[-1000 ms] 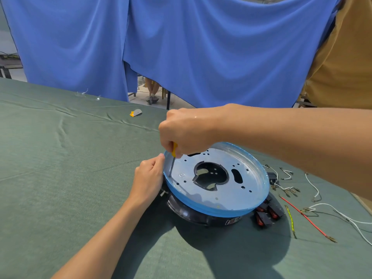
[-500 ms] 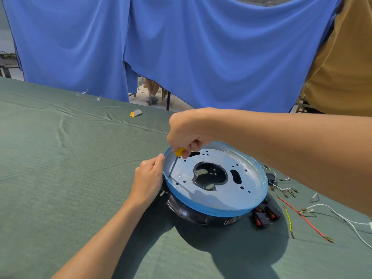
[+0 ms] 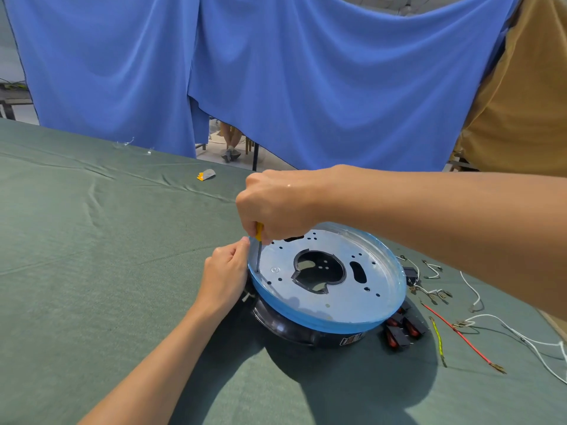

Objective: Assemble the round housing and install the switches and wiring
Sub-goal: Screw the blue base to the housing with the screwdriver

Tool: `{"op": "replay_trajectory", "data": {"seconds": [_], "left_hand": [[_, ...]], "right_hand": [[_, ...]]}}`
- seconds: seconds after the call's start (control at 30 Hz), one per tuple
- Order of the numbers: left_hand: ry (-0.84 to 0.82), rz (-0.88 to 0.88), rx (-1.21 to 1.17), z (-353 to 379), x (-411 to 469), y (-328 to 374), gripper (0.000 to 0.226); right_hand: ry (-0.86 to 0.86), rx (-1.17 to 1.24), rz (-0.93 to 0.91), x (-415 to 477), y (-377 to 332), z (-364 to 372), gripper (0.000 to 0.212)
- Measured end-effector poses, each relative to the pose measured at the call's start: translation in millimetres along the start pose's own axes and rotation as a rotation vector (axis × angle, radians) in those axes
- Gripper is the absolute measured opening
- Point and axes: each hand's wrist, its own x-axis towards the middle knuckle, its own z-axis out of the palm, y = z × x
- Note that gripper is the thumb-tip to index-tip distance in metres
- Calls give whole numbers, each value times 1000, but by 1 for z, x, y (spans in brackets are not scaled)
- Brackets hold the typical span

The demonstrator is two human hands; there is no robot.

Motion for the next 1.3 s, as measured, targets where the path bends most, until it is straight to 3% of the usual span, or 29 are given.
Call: {"op": "replay_trajectory", "data": {"seconds": [0.07, 0.13, 0.37, 0.5, 0.67, 0.9, 1.0, 1.13, 1.3], "left_hand": [[-4, -3, 2, 0, 0, 0, 52], [-4, -4, -9, 0, 0, -1, 53], [6, 3, -24, 1, 1, -3, 55], [-3, -18, -11, 0, -1, 1, 58], [-12, -16, -5, -2, -3, 5, 59], [-2, -13, -19, -2, -3, 3, 53], [-11, -31, -21, -1, -3, 5, 54], [-10, -53, -36, -4, -5, 7, 53], [-120, -95, -116, -9, -10, 18, 62]], "right_hand": [[-20, 7, -24, 3, 1, 0, 21], [-28, 47, -7, 5, 4, 3, 12], [-79, 147, 108, 6, 6, 8, 12], [-114, 159, 177, 21, -3, 3, 31], [-199, 218, 277, 35, -7, -1, 31], [-292, 513, 506, 28, 3, 1, 14], [-302, 536, 530, 24, 2, 0, 13], [-243, 416, 488, 13, 1, 1, 19], [38, 609, 599, -35, 19, 23, 20]]}}
